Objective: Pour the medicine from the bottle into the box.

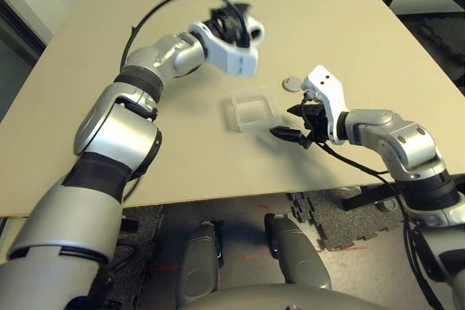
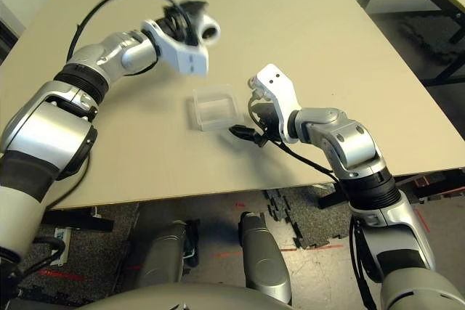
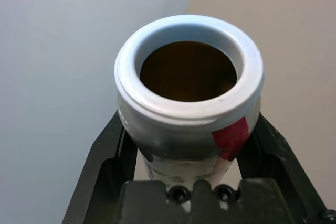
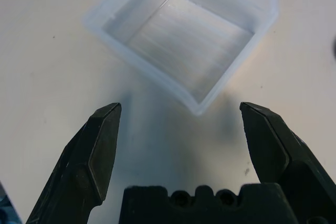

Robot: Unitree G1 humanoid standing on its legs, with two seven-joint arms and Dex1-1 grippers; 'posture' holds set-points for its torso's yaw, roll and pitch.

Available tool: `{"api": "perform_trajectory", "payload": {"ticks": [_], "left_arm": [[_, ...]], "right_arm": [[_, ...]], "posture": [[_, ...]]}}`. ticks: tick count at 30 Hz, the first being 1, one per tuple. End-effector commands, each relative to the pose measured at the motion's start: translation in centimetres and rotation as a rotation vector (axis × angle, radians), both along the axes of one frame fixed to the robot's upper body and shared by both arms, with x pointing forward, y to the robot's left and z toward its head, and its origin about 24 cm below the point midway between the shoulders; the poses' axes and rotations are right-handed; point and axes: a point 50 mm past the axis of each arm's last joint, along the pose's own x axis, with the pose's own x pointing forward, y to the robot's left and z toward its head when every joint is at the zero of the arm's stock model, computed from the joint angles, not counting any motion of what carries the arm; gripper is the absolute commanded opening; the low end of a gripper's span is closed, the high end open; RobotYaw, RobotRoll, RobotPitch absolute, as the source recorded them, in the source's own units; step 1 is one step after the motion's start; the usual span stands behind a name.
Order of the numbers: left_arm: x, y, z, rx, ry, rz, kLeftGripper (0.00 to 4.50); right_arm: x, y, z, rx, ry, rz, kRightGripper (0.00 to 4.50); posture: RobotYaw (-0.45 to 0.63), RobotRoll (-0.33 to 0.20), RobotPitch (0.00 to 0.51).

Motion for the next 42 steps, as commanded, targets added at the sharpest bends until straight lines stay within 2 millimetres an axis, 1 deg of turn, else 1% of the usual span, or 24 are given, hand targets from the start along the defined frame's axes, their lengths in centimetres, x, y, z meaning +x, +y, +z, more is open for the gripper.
{"api": "perform_trajectory", "payload": {"ticks": [1,3,6,11,14,17,20,23,24,25,26,27,28,29,31,32,34,35,37,38,39,42], "left_arm": [[0.5,2.5,-2.0,-0.388,0.241,0.079,2.85],[0.5,3.4,-2.9,-0.49,0.29,0.114,2.85],[0.3,4.6,-5.1,-0.636,0.368,0.196,2.85],[-0.4,6.0,-9.2,-0.669,0.456,0.298,2.85],[-0.9,6.6,-11.0,-0.69,0.5,0.339,2.85],[-1.2,6.7,-11.8,-0.698,0.522,0.352,2.85],[-1.3,6.8,-12.1,-0.692,0.529,0.359,2.85],[-0.8,6.5,-10.2,-0.61,0.446,0.321,2.85],[-0.5,6.1,-8.6,-0.525,0.369,0.284,2.85],[-0.4,5.8,-7.6,-0.466,0.319,0.258,2.85],[-0.3,4.7,-5.5,-0.314,0.204,0.191,2.85],[-0.3,3.9,-4.2,-0.207,0.128,0.141,2.85],[-0.4,2.4,-2.5,-0.075,0.021,0.071,2.85],[-0.7,1.1,-1.2,0.043,-0.071,0.004,2.85],[-1.3,-0.7,0.0,0.198,-0.189,-0.085,2.85],[-1.8,-2.0,0.3,0.343,-0.273,-0.148,2.85],[-2.6,-4.0,0.0,0.552,-0.386,-0.257,2.85],[-2.8,-4.5,-0.3,0.614,-0.417,-0.295,2.85],[-3.6,-6.1,-2.3,0.873,-0.518,-0.417,2.85],[-3.9,-6.4,-3.5,0.976,-0.549,-0.465,2.85],[-4.0,-6.6,-4.4,1.039,-0.57,-0.498,2.85],[-3.9,-6.4,-6.0,1.15,-0.623,-0.526,2.85]], "right_arm": [[-0.2,-0.3,-0.3,0.0,0.012,0.001,4.5],[-0.2,-0.5,-0.4,0.001,0.012,0.0,4.5],[0.0,-0.7,-0.7,0.003,0.01,0.001,4.5],[0.2,-1.0,-1.1,-0.009,0.004,0.006,4.5],[0.4,-1.0,-1.1,-0.005,-0.005,-0.011,4.5],[0.6,-1.1,-1.1,-0.002,-0.012,-0.031,4.5],[0.6,-1.1,-1.1,0.0,-0.014,-0.039,4.5],[0.7,-1.2,-1.0,0.0,-0.02,-0.047,4.5],[0.7,-1.2,-0.9,-0.001,-0.022,-0.049,4.5],[0.7,-1.3,-0.9,-0.001,-0.023,-0.05,4.5],[0.8,-1.3,-0.9,-0.001,-0.024,-0.052,4.5],[0.8,-1.3,-0.9,-0.001,-0.025,-0.052,4.5],[0.8,-1.3,-0.9,-0.001,-0.025,-0.052,4.5],[0.8,-1.2,-0.9,-0.001,-0.026,-0.052,4.5],[0.8,-1.1,-0.9,-0.001,-0.026,-0.051,4.5],[0.8,-1.1,-1.0,0.0,-0.026,-0.051,4.5],[0.9,-1.0,-1.0,0.002,-0.027,-0.05,4.5],[1.0,-1.0,-1.0,0.003,-0.027,-0.05,4.5],[1.1,-0.8,-1.1,0.007,-0.031,-0.051,4.5],[1.2,-0.7,-1.1,0.01,-0.033,-0.051,4.5],[1.3,-0.6,-1.1,0.012,-0.035,-0.05,4.5],[1.5,-0.2,-1.0,0.019,-0.041,-0.048,4.5]], "posture": [[-0.14,0.0,0.161],[-0.14,0.0,0.16],[-0.14,0.0,0.159],[-0.13,0.0,0.158],[-0.13,0.0,0.158],[-0.14,0.0,0.158],[-0.14,0.0,0.158],[-0.14,0.0,0.158],[-0.14,0.0,0.159],[-0.14,0.0,0.159],[-0.14,0.0,0.16],[-0.14,0.0,0.159],[-0.14,0.0,0.159],[-0.14,0.0,0.159],[-0.13,0.0,0.159],[-0.13,0.0,0.157],[-0.13,0.0,0.156],[-0.13,0.0,0.155],[-0.14,0.0,0.153],[-0.14,0.0,0.152],[-0.15,0.0,0.153],[-0.16,0.0,0.153]]}}
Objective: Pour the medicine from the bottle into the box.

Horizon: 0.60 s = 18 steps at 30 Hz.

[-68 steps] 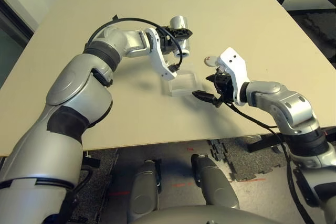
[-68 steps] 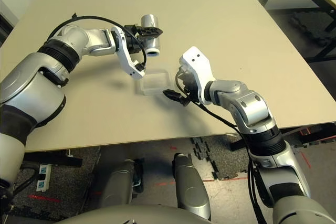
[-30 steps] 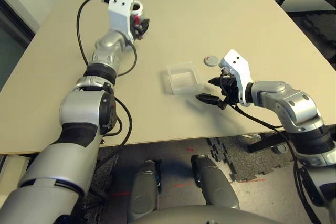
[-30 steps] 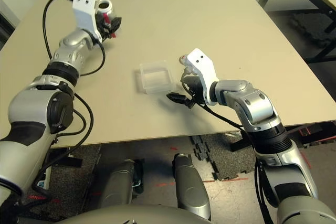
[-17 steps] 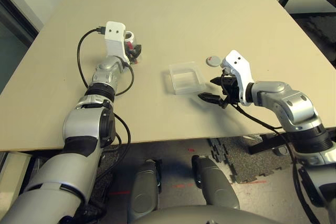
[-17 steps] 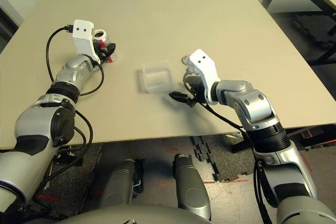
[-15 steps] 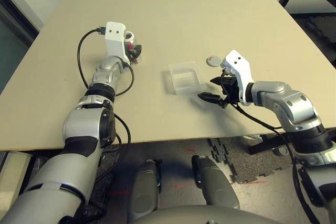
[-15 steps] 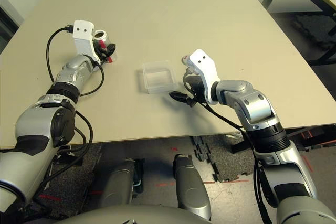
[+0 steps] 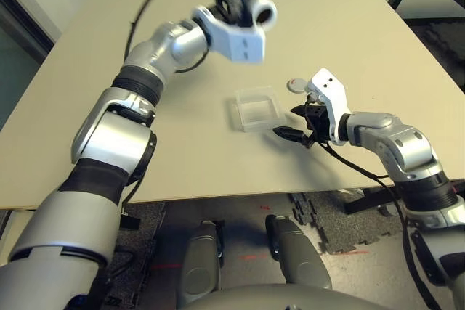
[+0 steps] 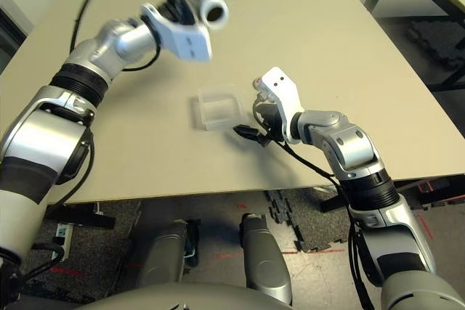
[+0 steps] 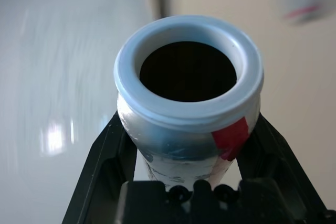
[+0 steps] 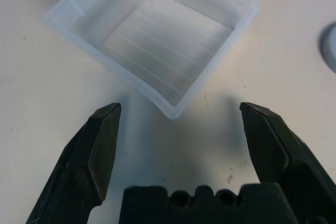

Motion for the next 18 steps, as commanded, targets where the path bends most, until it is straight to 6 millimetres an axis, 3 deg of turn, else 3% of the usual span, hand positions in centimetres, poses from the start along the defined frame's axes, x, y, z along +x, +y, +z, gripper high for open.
{"api": "perform_trajectory", "payload": {"ticks": [1,18], "left_arm": [[0.1,0.6,-1.7,0.14,-0.102,-0.05,2.85],[1.2,2.0,-2.1,0.2,-0.287,-0.048,2.85]], "right_arm": [[0.4,0.4,0.1,0.005,-0.016,-0.002,4.5],[1.3,1.0,0.3,0.015,-0.028,0.012,4.5]], "posture": [[-0.16,0.0,0.153],[-0.13,0.0,0.149]]}}
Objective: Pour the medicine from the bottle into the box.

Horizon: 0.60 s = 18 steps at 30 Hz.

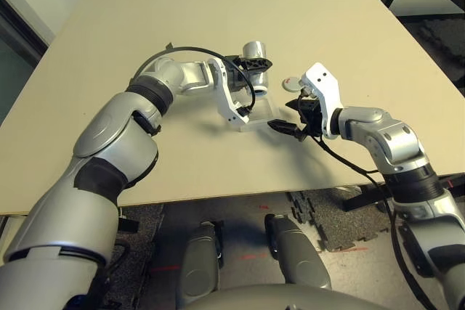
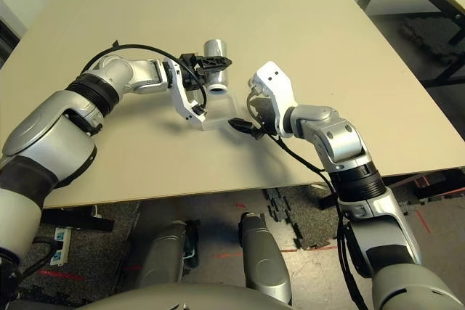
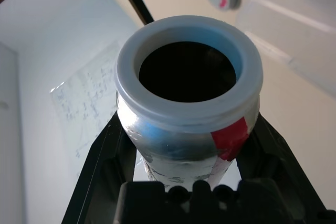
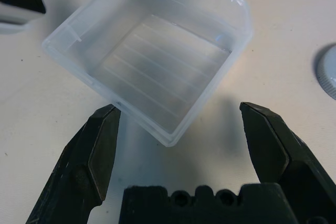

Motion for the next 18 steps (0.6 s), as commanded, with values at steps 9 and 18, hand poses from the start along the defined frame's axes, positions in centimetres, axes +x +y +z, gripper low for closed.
{"api": "perform_trajectory", "payload": {"ticks": [9,18], "left_arm": [[0.3,0.3,1.0,-0.328,0.263,0.158,2.85],[3.1,5.9,0.2,-1.407,1.073,0.713,2.85]], "right_arm": [[0.5,0.1,0.3,-0.006,-0.01,0.015,4.5],[0.5,-0.1,0.3,-0.006,-0.006,0.014,4.5]], "posture": [[-0.13,0.0,0.141],[-0.11,0.0,0.138]]}}
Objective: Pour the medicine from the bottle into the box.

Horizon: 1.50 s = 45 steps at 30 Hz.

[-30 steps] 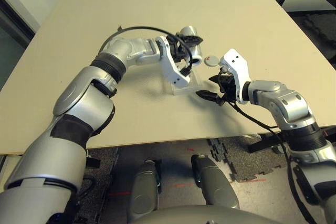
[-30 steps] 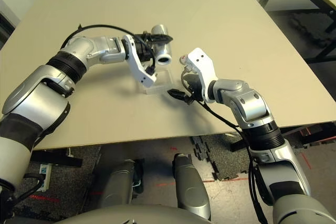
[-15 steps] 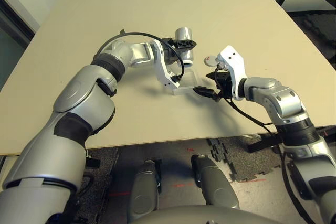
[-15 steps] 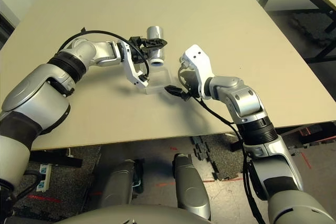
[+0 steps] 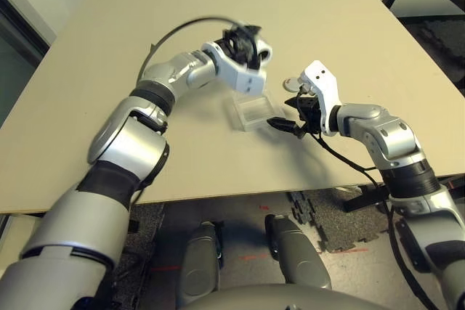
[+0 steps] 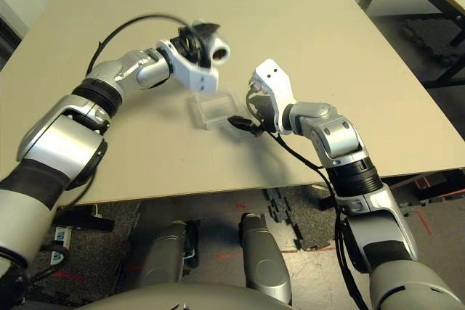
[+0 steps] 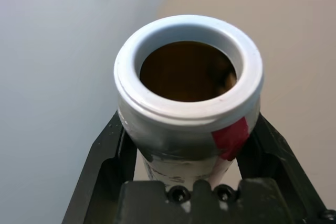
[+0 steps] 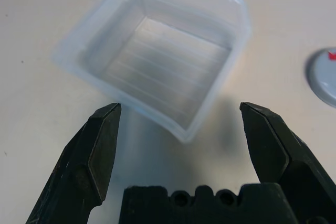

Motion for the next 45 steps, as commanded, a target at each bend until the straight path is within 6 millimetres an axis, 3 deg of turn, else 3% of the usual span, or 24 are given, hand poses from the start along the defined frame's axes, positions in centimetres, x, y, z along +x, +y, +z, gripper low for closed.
{"api": "perform_trajectory", "payload": {"ticks": [1,10,17,19,20,22,23,26,31,34,45], "left_arm": [[0.2,2.7,-3.0,-0.297,0.279,0.156,2.85],[-1.0,6.0,-8.5,-0.678,0.6,0.435,2.85],[-1.1,6.3,-8.6,-0.663,0.588,0.442,2.85],[-0.4,5.5,-5.7,-0.332,0.348,0.322,2.85],[-0.2,4.3,-3.4,-0.032,0.134,0.22,2.85],[-1.0,0.2,-0.8,0.594,-0.299,-0.048,2.85],[-1.6,-1.4,-0.8,0.802,-0.446,-0.184,2.85],[-2.6,-3.4,-1.5,1.074,-0.616,-0.417,2.85],[-2.9,-3.7,-3.1,1.311,-0.713,-0.576,2.85],[-2.5,-3.9,-3.3,1.369,-0.741,-0.564,2.85],[-2.3,-5.2,-2.4,1.31,-0.823,-0.525,2.85]], "right_arm": [[0.0,-0.2,0.0,-0.006,0.001,0.006,4.5],[0.1,-0.2,0.1,-0.012,0.004,0.018,4.5],[0.1,-0.3,0.1,-0.015,0.006,0.016,4.5],[0.0,-0.5,-0.1,-0.02,0.01,0.016,4.5],[0.0,-0.5,-0.2,-0.023,0.014,0.019,4.5],[0.0,-0.6,-0.3,-0.034,0.018,0.029,4.5],[0.0,-0.6,-0.3,-0.039,0.018,0.032,4.5],[0.3,-0.7,-0.2,-0.043,0.015,0.034,4.5],[0.8,-0.6,-0.1,-0.037,0.006,0.026,4.5],[1.1,-0.4,-0.1,-0.027,0.003,0.02,4.5],[1.5,-0.1,-0.3,-0.018,-0.002,0.024,4.5]], "posture": [[-0.11,0.0,0.138],[-0.1,0.0,0.139],[-0.11,0.0,0.138],[-0.11,0.0,0.138],[-0.1,0.0,0.138],[-0.1,0.0,0.135],[-0.09,0.0,0.133],[-0.09,0.0,0.129],[-0.11,0.0,0.121],[-0.12,0.0,0.118],[-0.11,0.0,0.111]]}}
